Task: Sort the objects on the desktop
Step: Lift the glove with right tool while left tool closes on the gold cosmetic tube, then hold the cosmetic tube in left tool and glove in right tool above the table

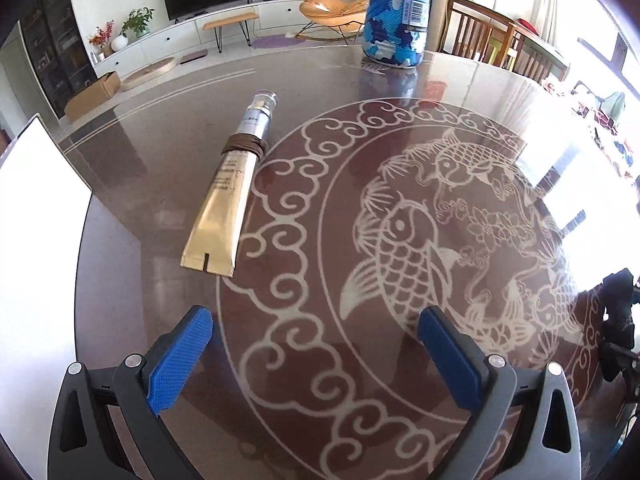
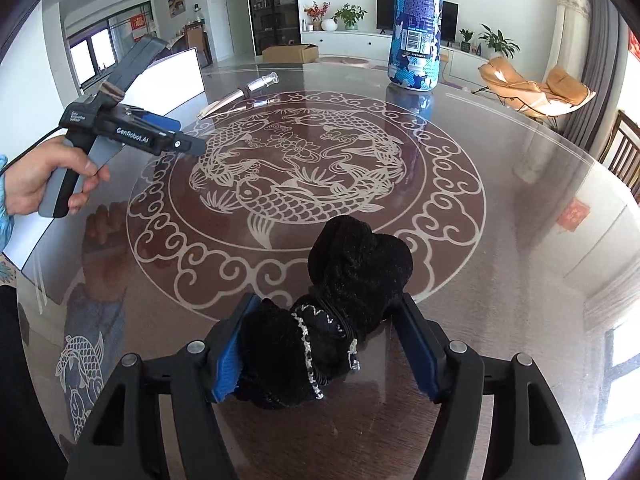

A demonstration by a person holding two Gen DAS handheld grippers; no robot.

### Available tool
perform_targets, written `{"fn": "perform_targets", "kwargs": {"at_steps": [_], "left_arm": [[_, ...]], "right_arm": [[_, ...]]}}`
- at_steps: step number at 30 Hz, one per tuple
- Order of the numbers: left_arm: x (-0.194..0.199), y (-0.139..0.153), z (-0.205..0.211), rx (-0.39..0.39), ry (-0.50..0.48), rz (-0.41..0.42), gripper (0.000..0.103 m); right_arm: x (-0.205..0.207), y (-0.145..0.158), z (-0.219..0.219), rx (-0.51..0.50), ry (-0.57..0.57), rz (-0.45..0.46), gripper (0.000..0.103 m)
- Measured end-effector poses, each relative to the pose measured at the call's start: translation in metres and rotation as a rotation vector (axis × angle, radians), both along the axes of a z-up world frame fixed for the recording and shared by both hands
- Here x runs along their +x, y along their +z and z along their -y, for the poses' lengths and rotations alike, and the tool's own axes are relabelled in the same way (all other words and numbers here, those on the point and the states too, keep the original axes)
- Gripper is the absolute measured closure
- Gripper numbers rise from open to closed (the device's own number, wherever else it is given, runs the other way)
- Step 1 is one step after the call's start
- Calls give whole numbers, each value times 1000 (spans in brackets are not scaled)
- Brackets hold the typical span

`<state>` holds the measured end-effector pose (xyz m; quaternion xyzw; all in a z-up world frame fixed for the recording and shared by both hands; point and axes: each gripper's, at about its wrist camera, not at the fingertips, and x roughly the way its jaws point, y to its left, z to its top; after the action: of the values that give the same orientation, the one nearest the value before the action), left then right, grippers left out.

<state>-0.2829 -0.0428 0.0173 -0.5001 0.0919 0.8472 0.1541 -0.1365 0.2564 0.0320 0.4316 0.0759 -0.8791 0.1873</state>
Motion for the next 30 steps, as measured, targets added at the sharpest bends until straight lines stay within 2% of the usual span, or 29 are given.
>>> {"fn": "perform_targets", "kwargs": {"at_steps": [3, 7, 10, 14, 15, 16, 17, 18, 20, 25, 30], "left_arm": [[-40, 0, 13, 3, 67, -10, 0], [-75, 0, 17, 14, 112, -44, 0], [-88, -1, 7, 23, 109, -76, 0], [-101, -1, -1, 17, 82, -41, 0], [-101, 0, -2, 14, 76, -44, 7], [-101, 3, -2, 22, 70, -67, 18], [-100, 5, -2, 30, 78, -87, 41], [-98, 7, -1, 33, 97, -95, 56], [-91, 8, 3, 35, 125, -98, 71], [-58, 8, -2, -9, 146, -108, 72], [-5, 9, -6, -21, 150, -115, 72]], "right_arm": [[-1, -1, 1, -2, 6, 3, 31], [-1, -2, 4, 15, 9, 0, 30], [-1, -2, 4, 13, 9, 0, 30], [0, -2, 4, 14, 9, 0, 30], [0, -2, 4, 14, 9, 0, 30], [0, -2, 4, 14, 9, 0, 30], [0, -2, 4, 14, 9, 0, 30], [1, -2, 4, 14, 9, 0, 30], [1, -2, 4, 15, 9, 0, 30], [1, -2, 4, 17, 8, -2, 30], [1, -2, 4, 18, 7, -2, 30]]}}
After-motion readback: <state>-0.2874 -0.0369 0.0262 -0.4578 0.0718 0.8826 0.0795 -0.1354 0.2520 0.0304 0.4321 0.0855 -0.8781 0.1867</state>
